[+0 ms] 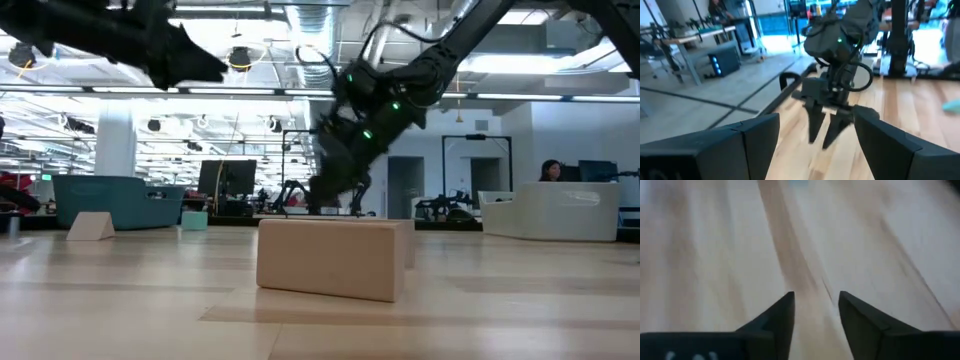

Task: Sort & place blocks by color
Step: Put the top light blue block into the transparent bin

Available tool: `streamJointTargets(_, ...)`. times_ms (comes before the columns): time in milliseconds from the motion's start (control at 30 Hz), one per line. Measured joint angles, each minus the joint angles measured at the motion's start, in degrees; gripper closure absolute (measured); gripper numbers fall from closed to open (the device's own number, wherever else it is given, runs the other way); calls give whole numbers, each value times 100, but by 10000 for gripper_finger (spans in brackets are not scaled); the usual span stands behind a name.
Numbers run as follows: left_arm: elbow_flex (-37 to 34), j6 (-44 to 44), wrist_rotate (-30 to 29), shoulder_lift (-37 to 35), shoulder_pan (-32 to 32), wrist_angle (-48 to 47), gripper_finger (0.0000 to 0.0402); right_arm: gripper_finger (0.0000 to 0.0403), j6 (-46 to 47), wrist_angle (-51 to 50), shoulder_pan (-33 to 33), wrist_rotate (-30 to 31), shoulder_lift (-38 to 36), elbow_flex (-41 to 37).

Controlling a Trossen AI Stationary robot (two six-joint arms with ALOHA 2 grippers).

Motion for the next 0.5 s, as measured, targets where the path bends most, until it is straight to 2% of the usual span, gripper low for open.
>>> streamJointTargets(133, 0, -4, -129, -496, -82, -174, 152, 186, 795, 961, 332, 131, 126, 208)
streamJointTargets(267, 0, -33, -412, -837, -84, -214, 152, 169, 718, 1130, 757, 1376, 323, 944)
streamJointTargets(333, 0, -79, -526, -986, -84, -220, 152, 168, 668, 828, 907, 1782, 486, 1315)
streamJointTargets(500, 2, -87, -485, -1225, -90, -222, 152, 168, 837, 620, 1066, 1914, 1204, 2689)
